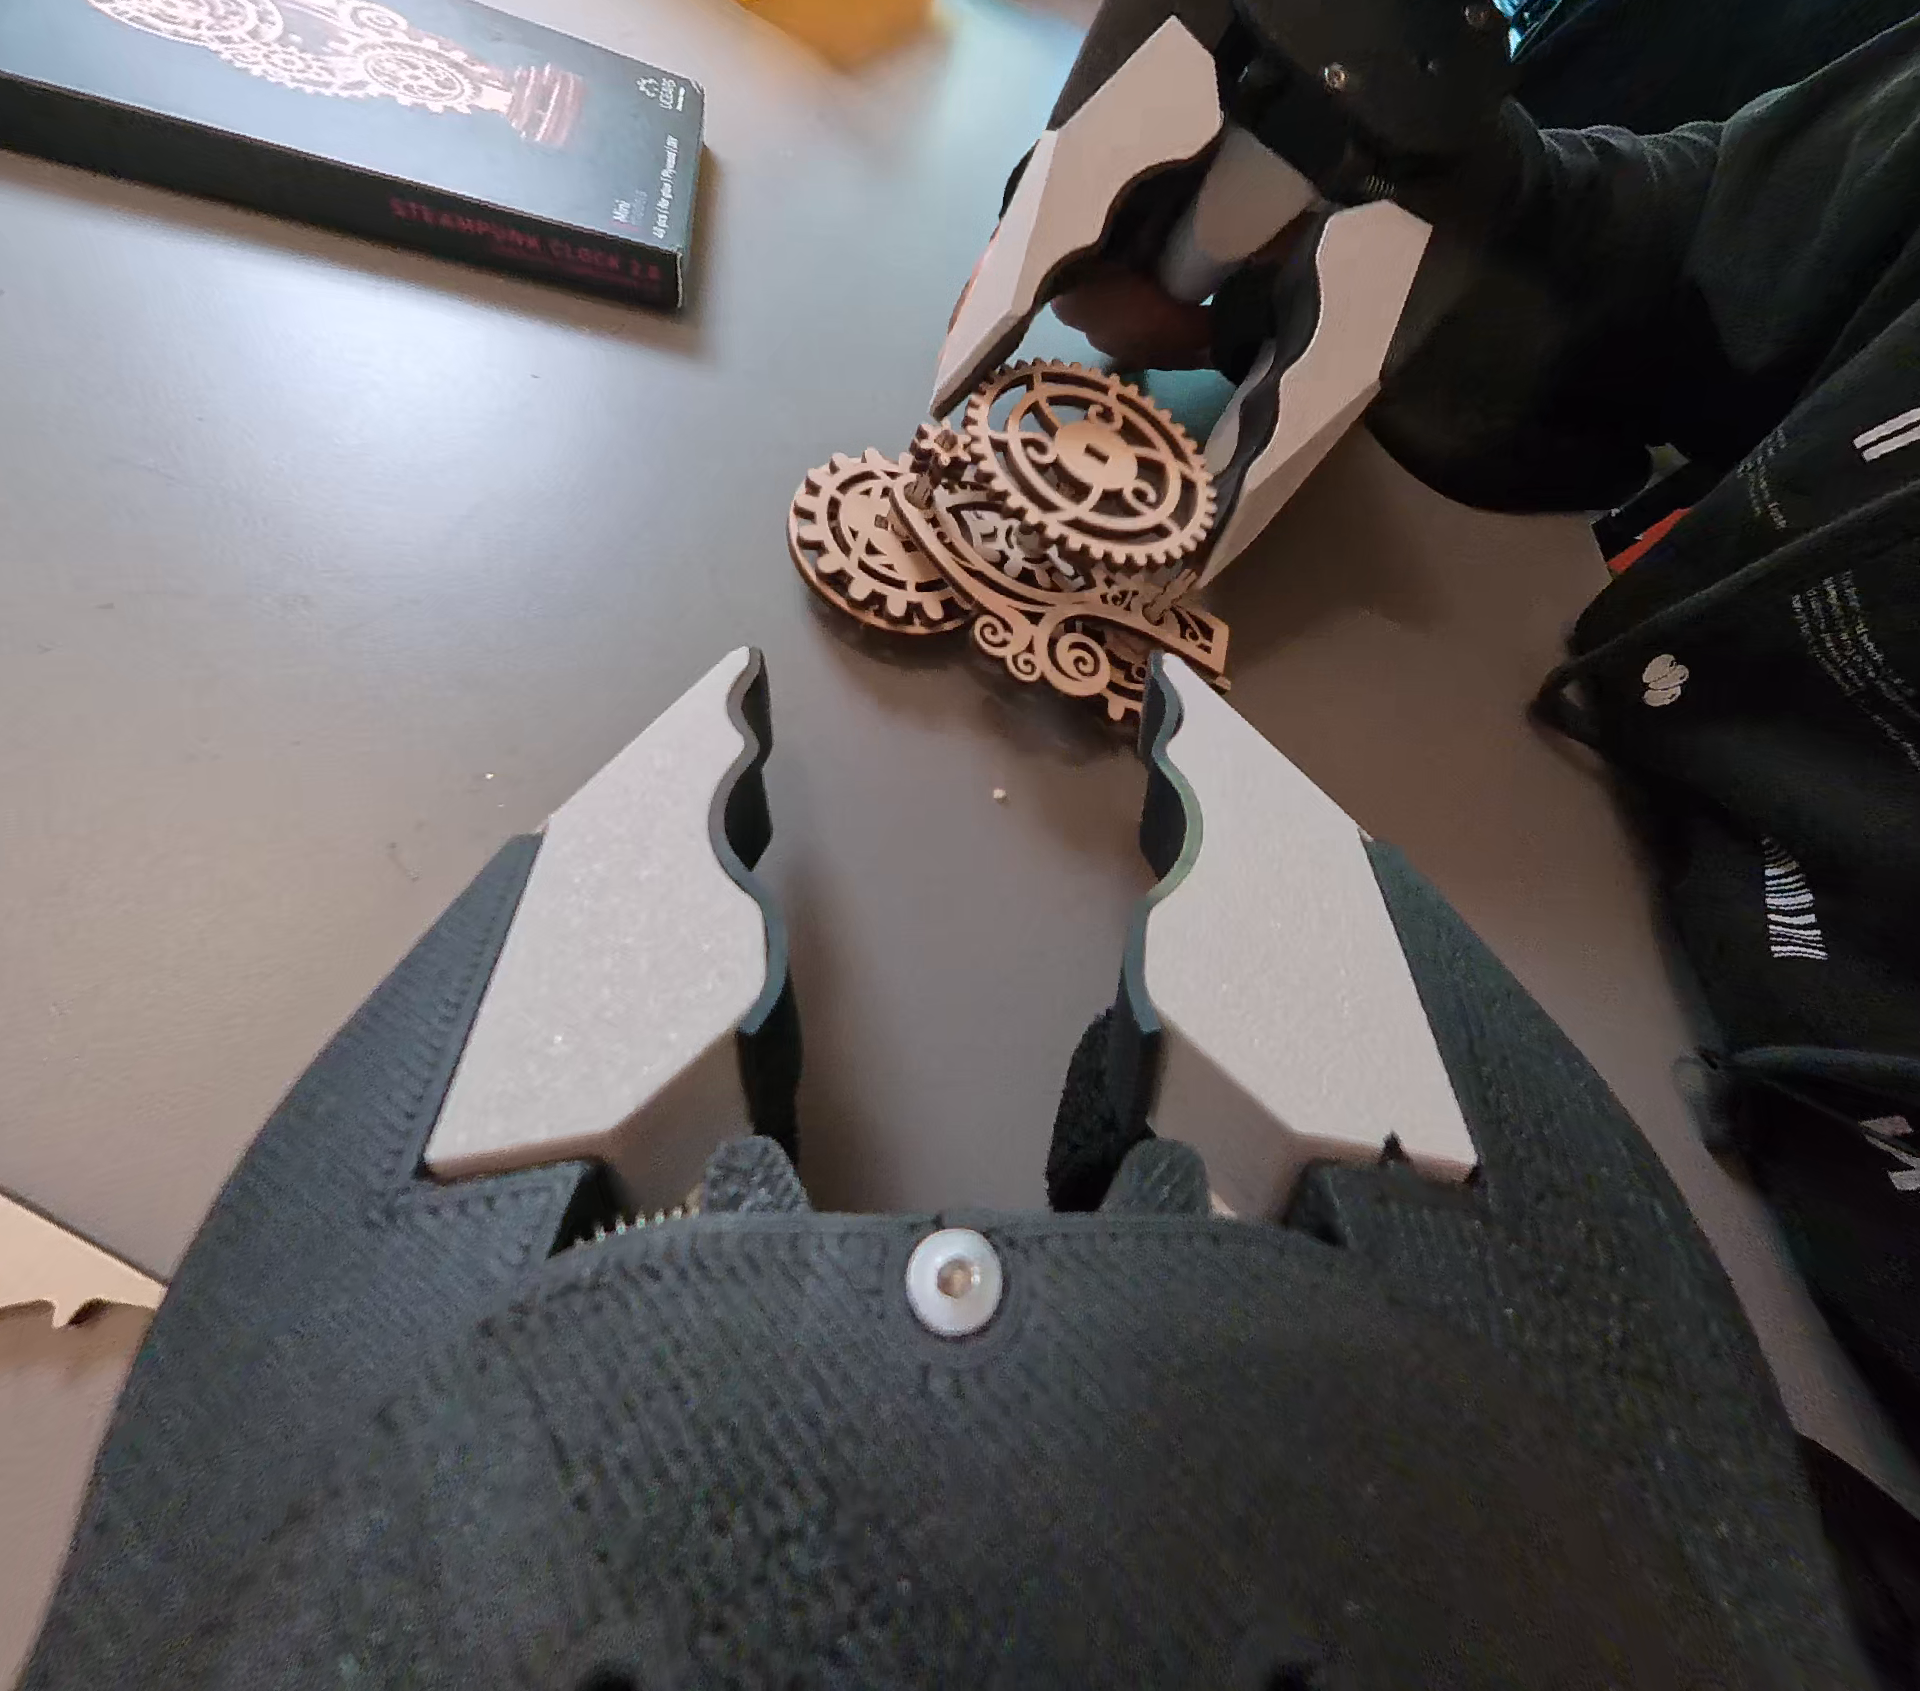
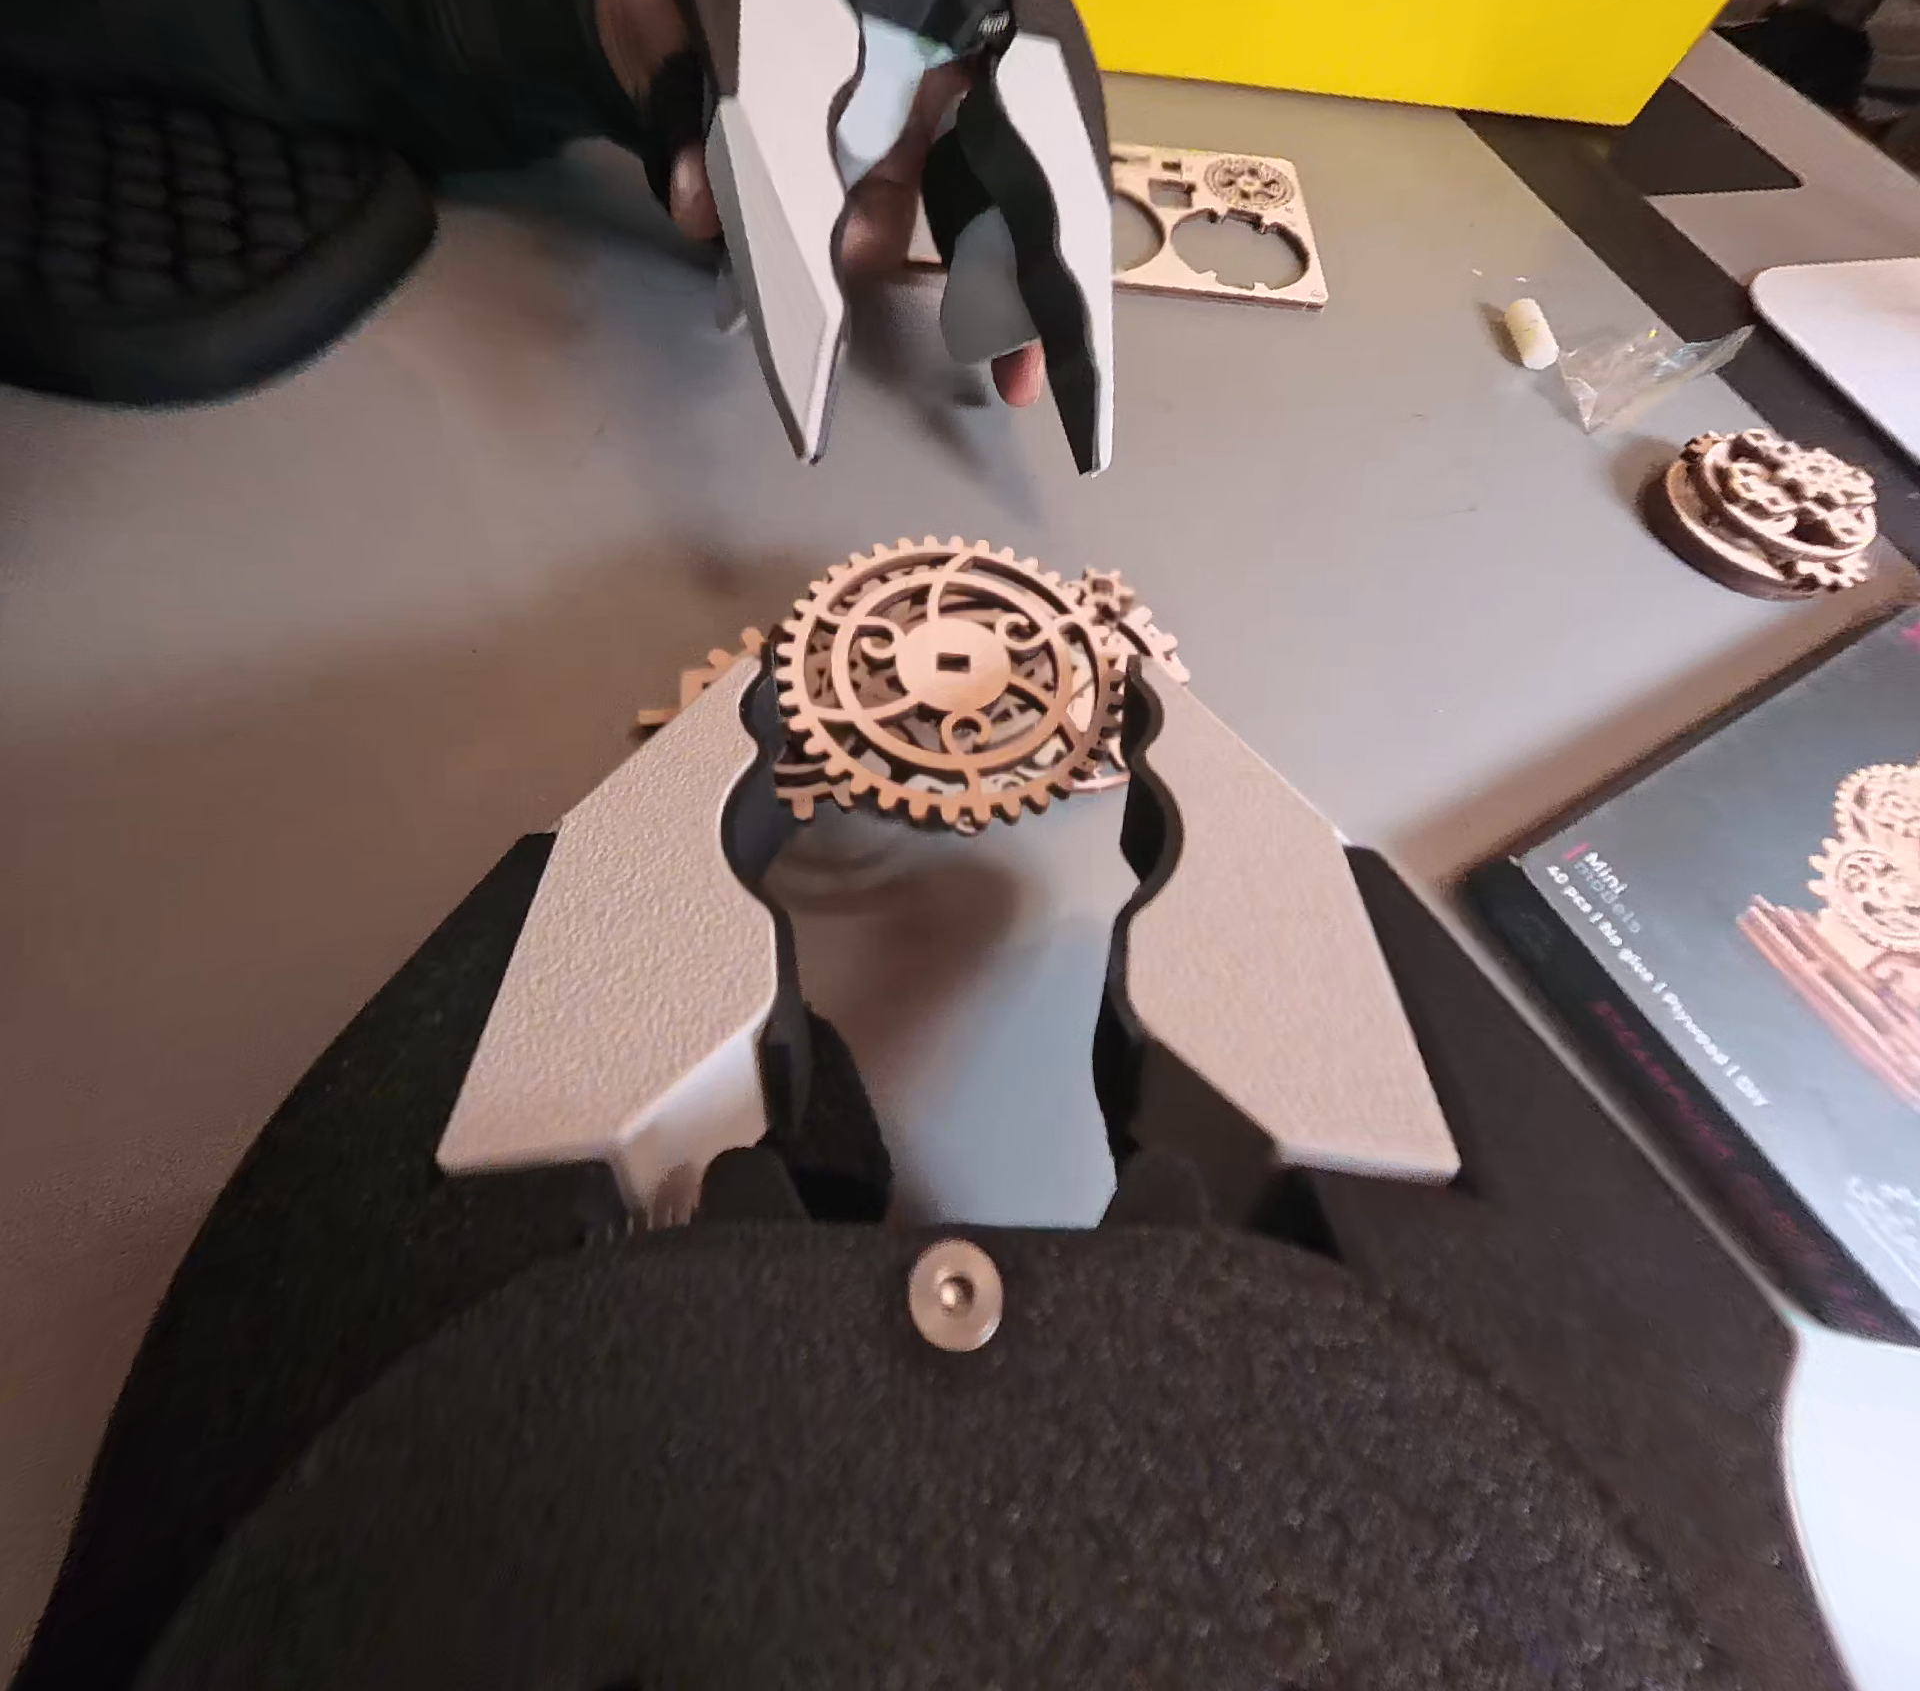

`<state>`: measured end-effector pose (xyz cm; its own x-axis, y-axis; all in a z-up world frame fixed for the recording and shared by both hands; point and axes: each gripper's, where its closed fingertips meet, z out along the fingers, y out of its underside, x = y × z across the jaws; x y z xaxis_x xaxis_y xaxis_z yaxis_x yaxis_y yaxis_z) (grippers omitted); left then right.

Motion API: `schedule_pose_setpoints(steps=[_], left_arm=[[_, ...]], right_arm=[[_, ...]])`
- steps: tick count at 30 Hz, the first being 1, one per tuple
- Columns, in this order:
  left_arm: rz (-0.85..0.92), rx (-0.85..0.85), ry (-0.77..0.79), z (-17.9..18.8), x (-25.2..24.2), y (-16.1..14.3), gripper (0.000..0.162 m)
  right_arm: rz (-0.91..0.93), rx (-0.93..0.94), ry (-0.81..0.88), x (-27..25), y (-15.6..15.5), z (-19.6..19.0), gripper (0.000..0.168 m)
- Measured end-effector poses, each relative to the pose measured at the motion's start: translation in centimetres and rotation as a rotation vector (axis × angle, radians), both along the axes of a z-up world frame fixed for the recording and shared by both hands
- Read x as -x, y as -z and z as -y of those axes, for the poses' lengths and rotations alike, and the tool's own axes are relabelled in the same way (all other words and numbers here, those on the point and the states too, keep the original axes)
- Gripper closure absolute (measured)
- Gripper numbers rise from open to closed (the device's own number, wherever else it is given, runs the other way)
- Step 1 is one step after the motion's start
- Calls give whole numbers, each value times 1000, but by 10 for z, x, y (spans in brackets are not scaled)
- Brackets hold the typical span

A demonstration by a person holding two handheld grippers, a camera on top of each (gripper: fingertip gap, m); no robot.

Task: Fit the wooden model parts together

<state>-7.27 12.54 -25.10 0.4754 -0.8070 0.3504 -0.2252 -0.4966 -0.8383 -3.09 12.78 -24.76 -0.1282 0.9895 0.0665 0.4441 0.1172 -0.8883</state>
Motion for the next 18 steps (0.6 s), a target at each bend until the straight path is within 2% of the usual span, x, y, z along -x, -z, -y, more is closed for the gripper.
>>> schedule_pose_setpoints(steps=[5,12,14,18], left_arm=[[2,1,-1,0,0,0,91],[5,10,-1,-1,0,0,91],[5,8,-1,-1,0,0,92],[7,9,-2,-1,0,0,92]], right_arm=[[-58,172,18,-7,-11,-8,104],[-290,470,36,-14,-53,-24,104],[-309,490,42,-16,-55,-28,104],[-245,417,33,-13,-42,-23,104]])
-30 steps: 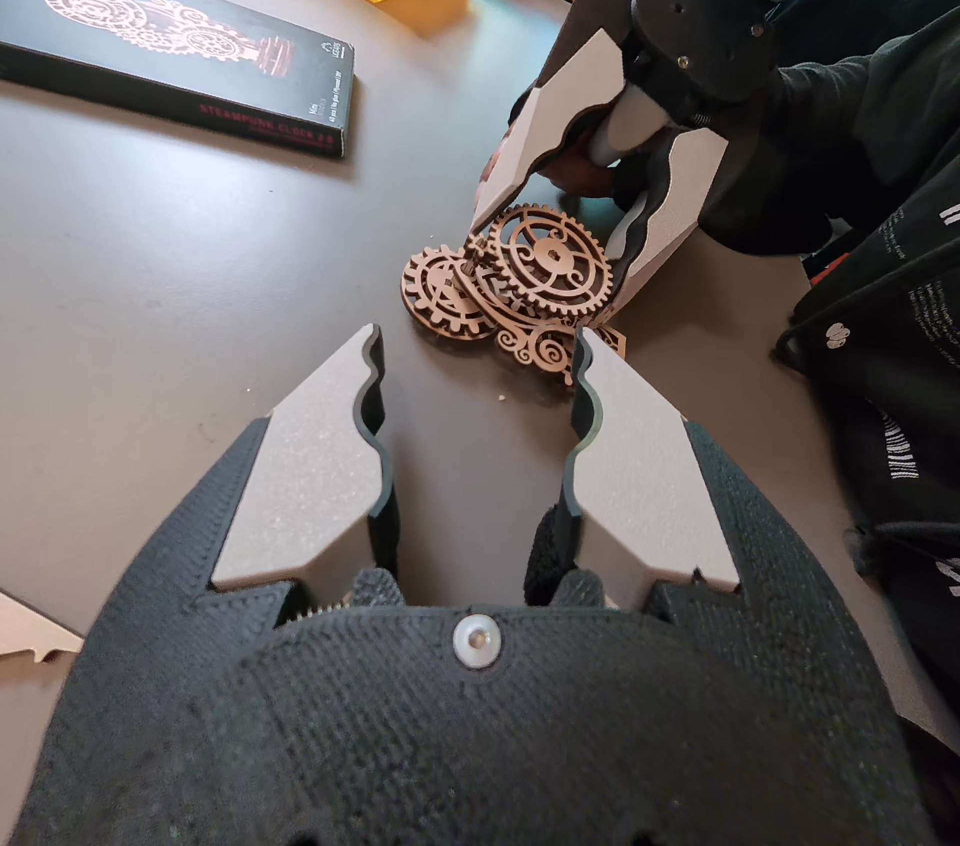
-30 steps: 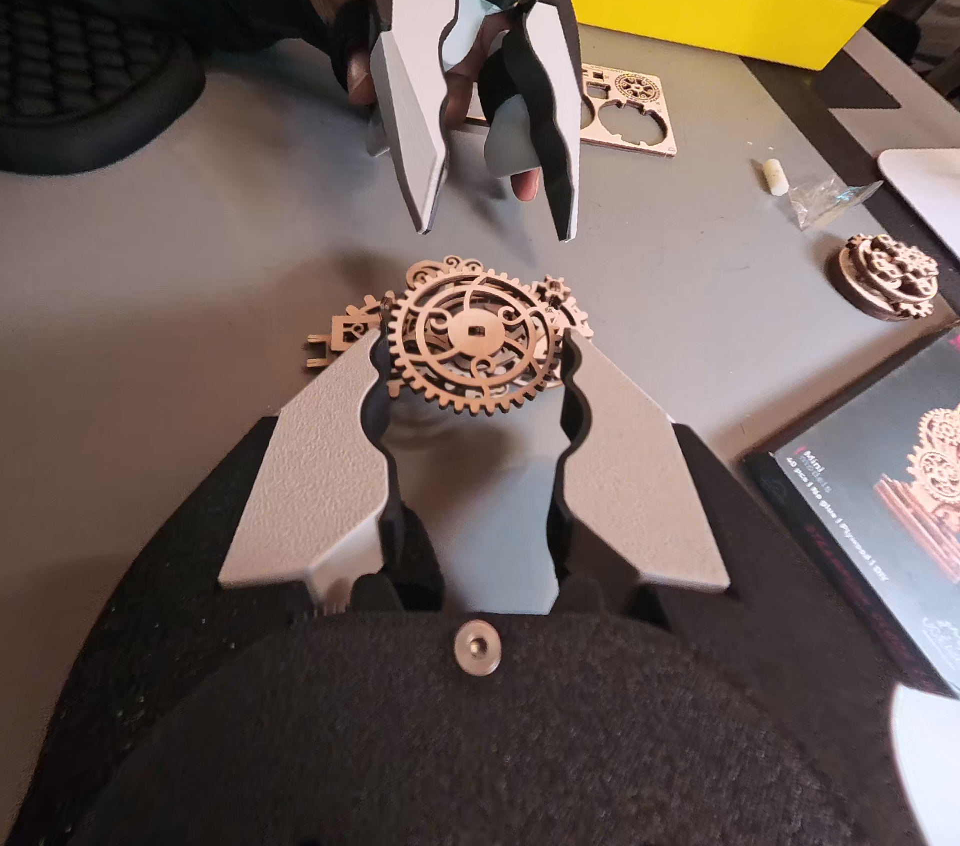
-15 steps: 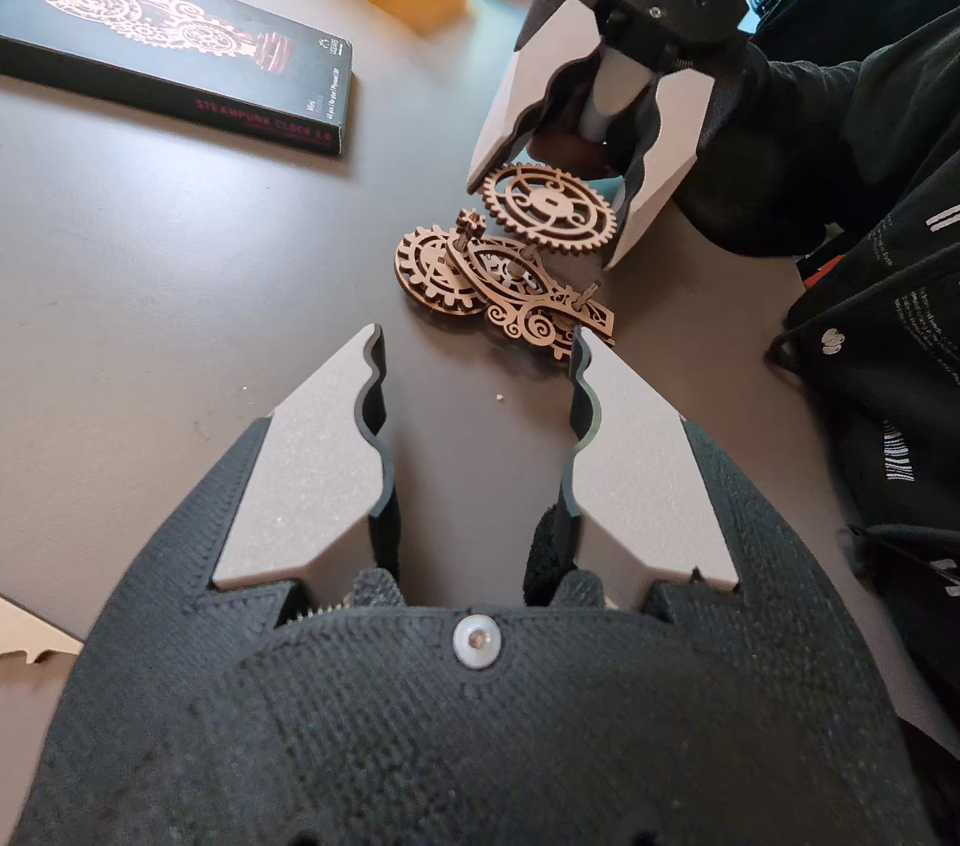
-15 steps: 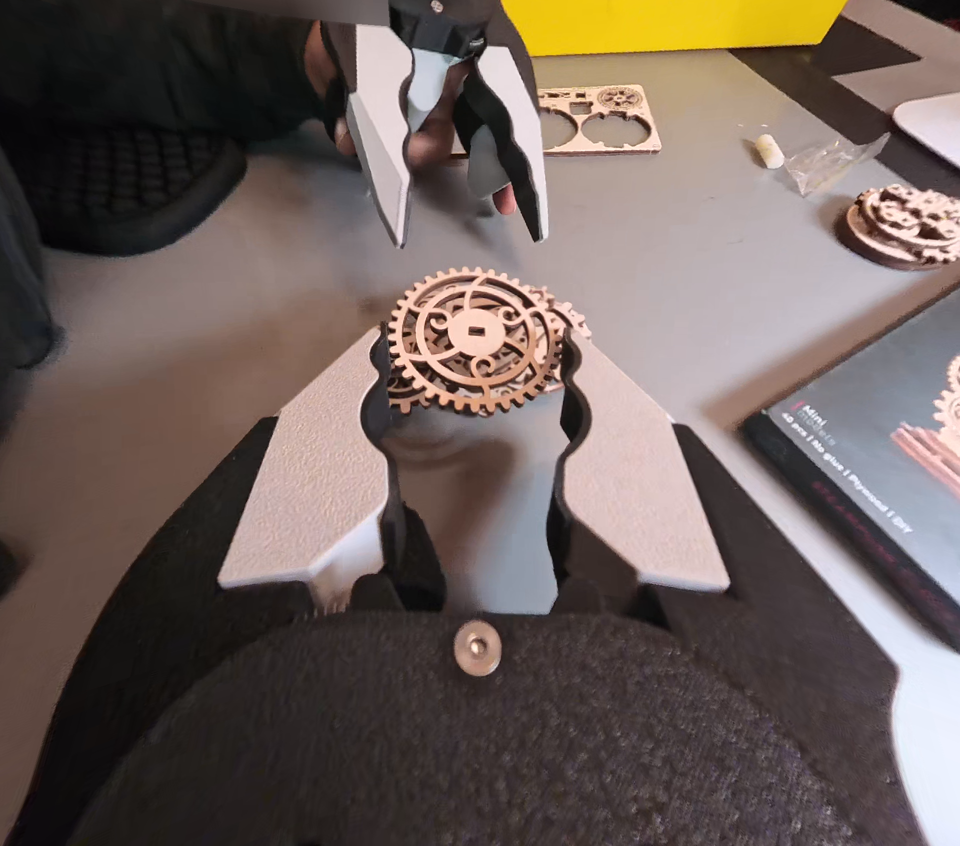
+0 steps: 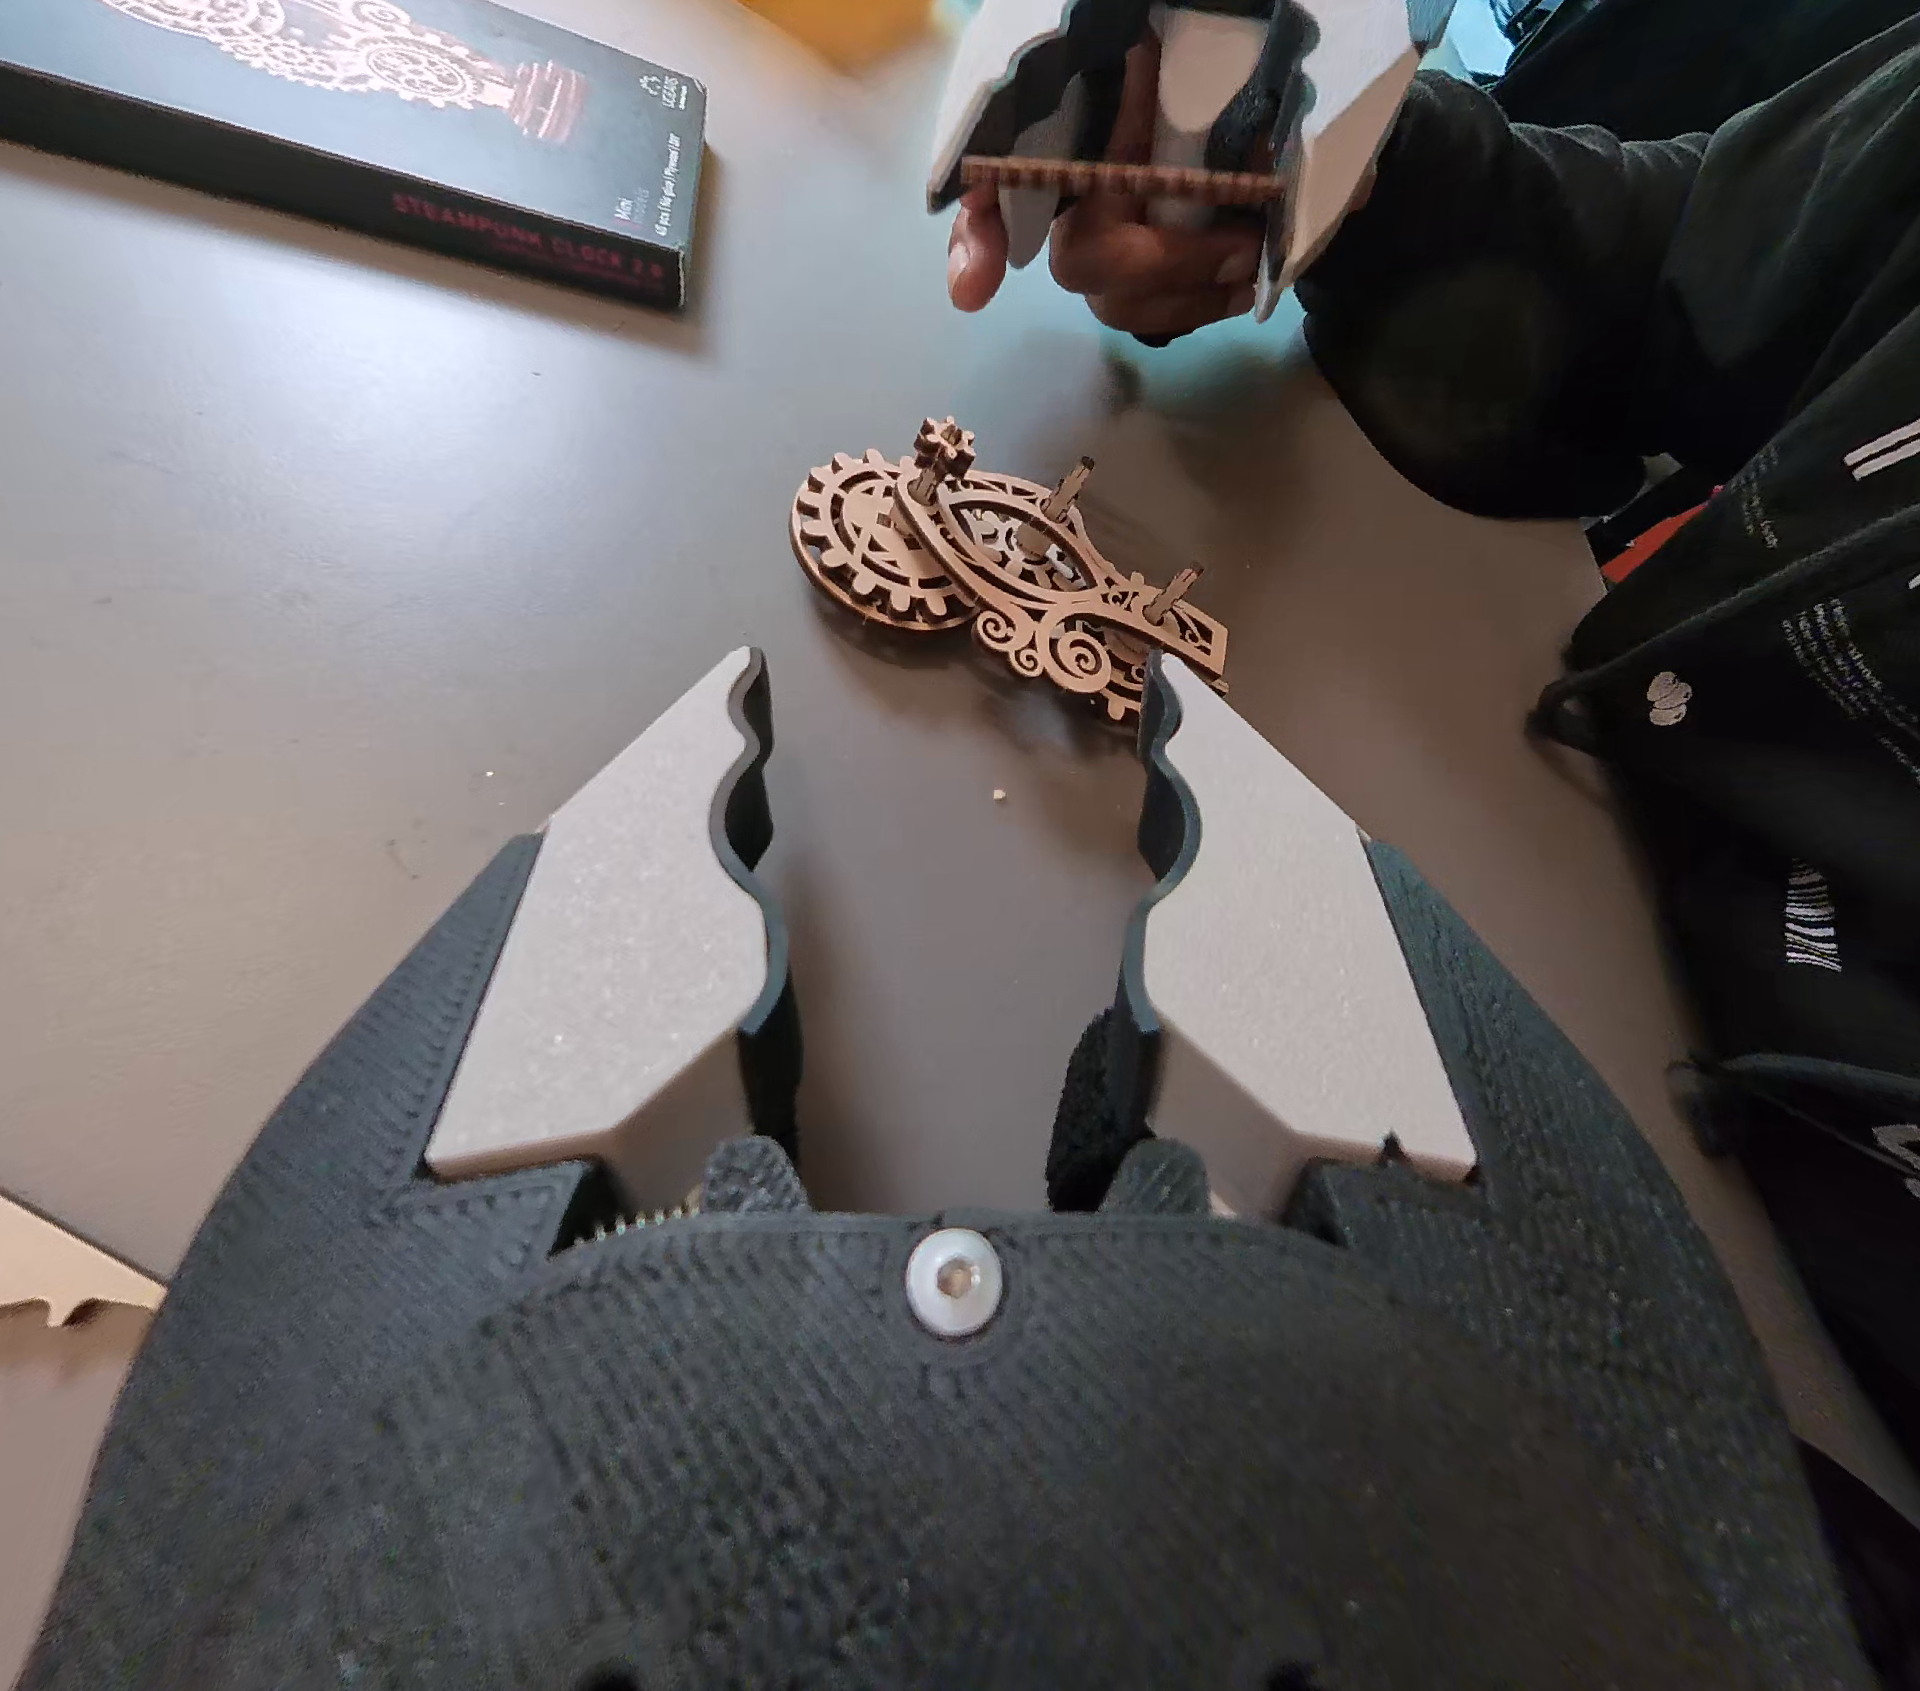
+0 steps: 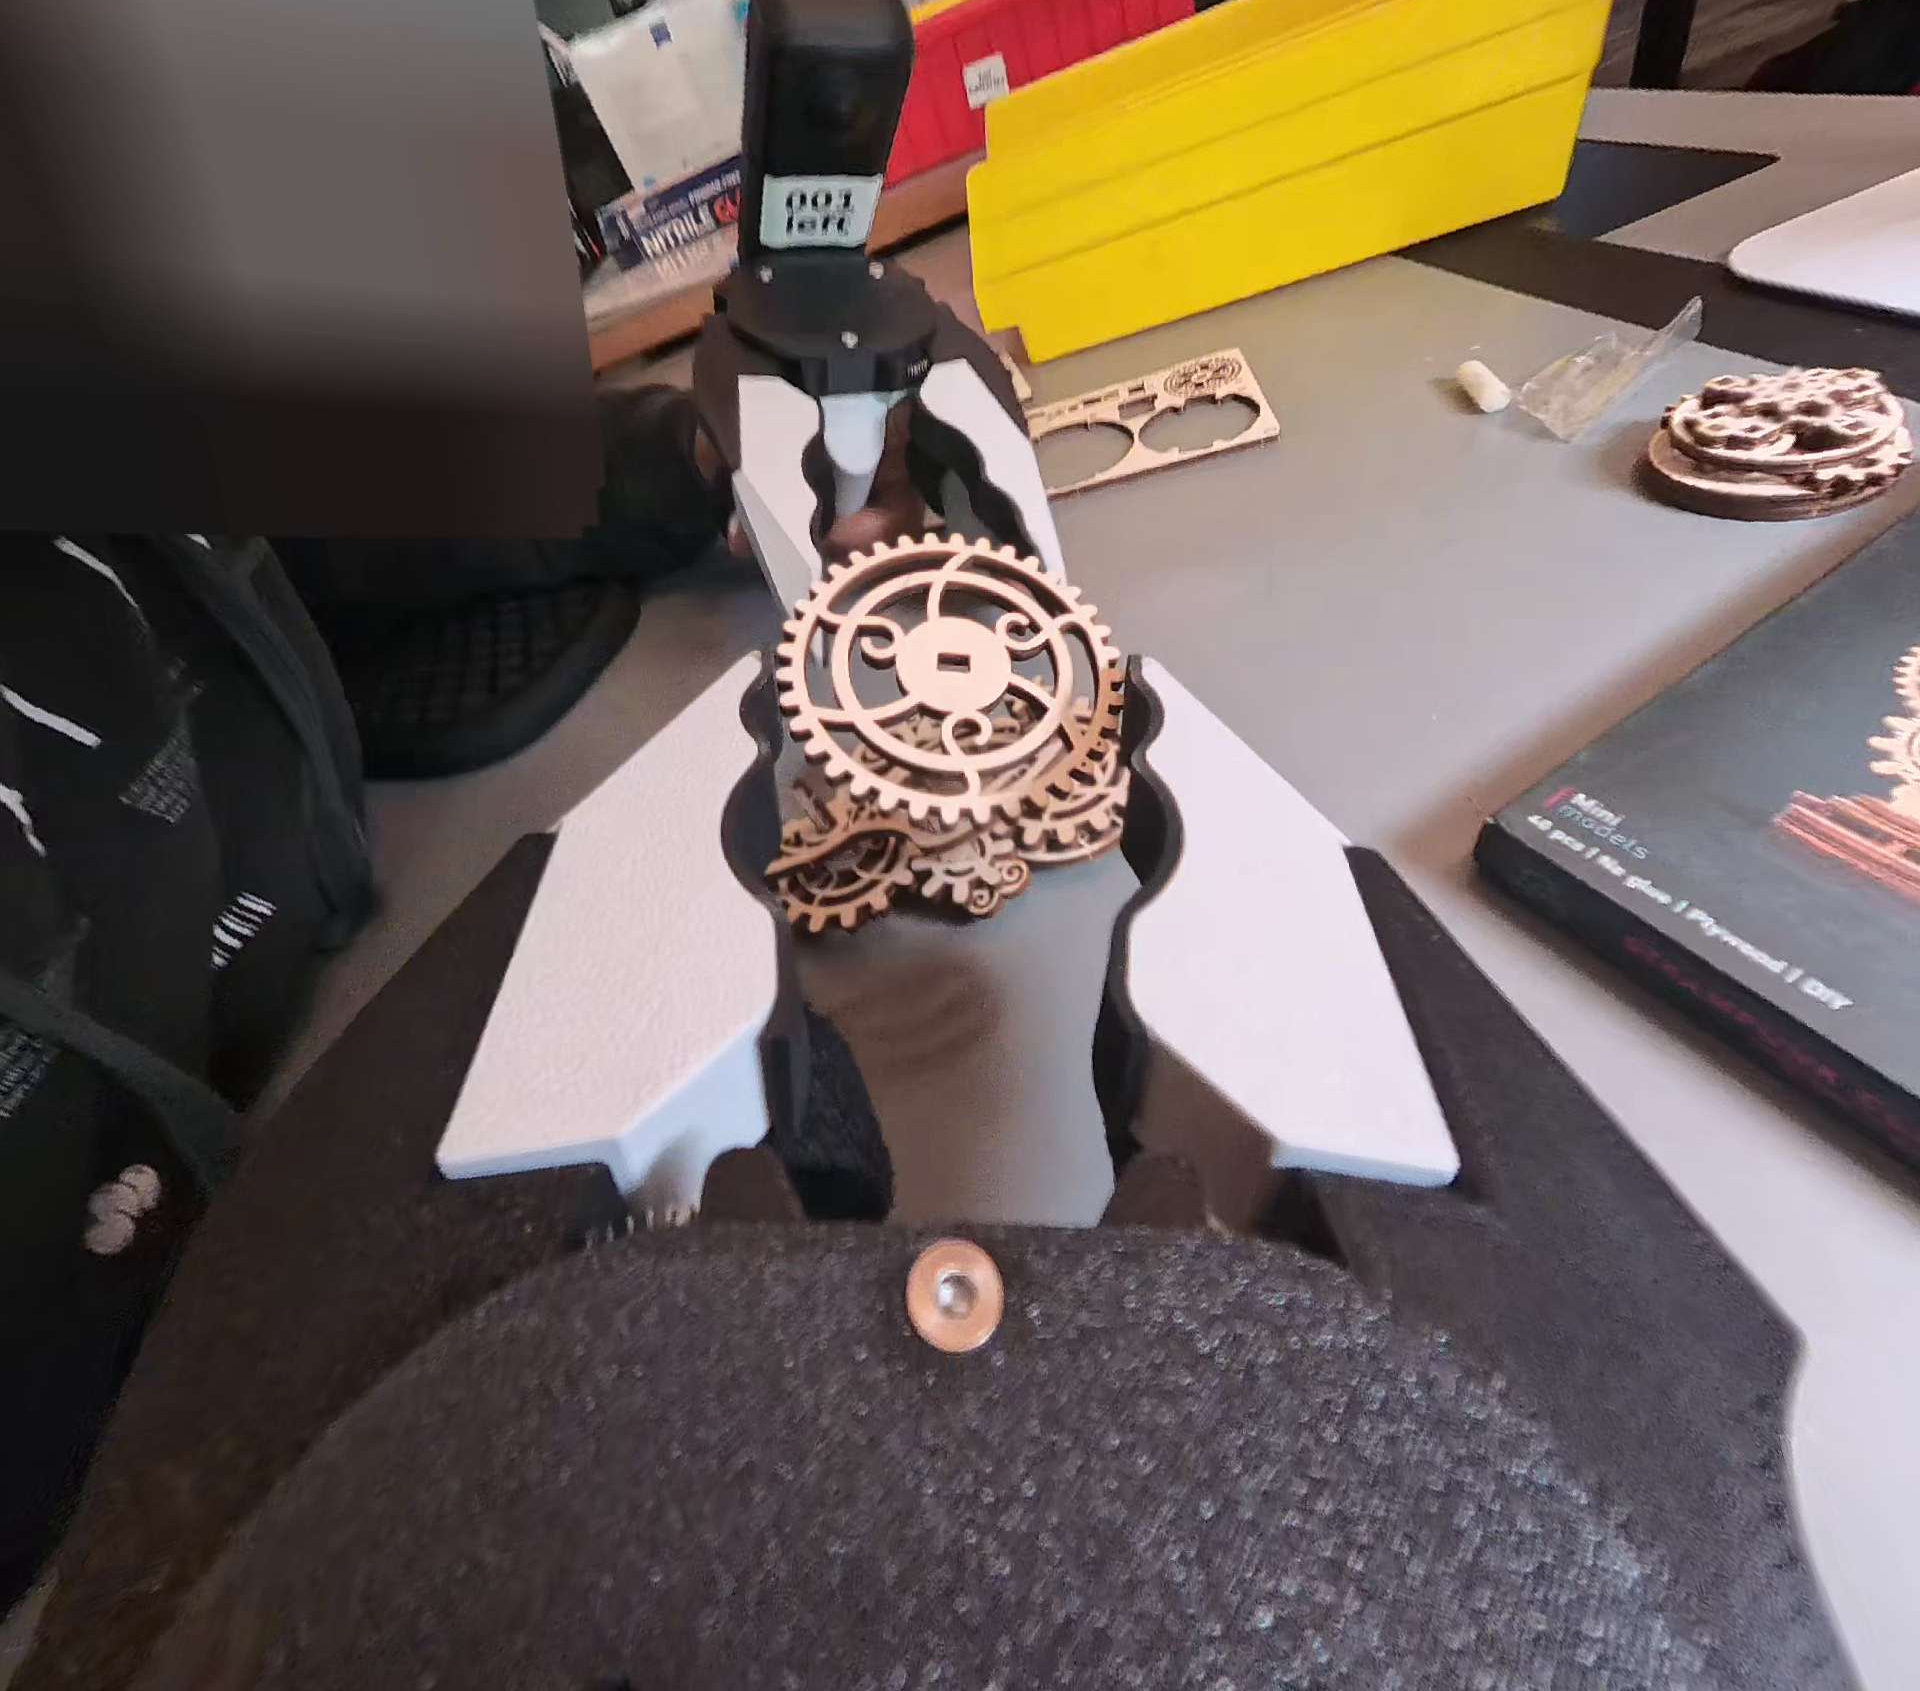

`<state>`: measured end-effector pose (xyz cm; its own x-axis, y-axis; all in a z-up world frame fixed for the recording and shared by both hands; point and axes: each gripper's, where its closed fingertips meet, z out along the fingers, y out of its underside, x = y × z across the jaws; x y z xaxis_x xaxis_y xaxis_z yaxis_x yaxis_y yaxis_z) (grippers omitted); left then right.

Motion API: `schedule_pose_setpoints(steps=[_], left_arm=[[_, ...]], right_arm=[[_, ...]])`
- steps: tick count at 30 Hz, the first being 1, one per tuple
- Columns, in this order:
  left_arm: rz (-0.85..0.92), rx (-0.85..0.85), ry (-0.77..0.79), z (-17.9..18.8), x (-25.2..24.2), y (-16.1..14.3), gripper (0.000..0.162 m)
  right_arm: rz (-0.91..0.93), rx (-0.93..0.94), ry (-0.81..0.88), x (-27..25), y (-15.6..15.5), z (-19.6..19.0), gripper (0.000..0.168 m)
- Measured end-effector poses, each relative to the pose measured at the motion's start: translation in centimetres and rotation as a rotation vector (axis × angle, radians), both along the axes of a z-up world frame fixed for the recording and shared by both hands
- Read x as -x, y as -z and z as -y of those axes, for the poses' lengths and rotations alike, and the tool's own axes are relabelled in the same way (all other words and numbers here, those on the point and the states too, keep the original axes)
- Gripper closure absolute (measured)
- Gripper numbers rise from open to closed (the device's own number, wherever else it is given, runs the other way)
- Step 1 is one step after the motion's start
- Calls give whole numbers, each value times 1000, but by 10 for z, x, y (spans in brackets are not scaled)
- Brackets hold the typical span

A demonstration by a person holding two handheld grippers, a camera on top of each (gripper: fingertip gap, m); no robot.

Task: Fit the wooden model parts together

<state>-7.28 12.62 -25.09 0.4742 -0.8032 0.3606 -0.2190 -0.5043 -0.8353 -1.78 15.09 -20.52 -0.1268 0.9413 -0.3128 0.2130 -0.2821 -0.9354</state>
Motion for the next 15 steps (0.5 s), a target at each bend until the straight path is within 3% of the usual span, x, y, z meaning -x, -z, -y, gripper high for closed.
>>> schedule_pose_setpoints(steps=[15], left_arm=[[1,7,-1,0,0,0,92]], right_arm=[[246,-373,-75,9,43,24,104]])
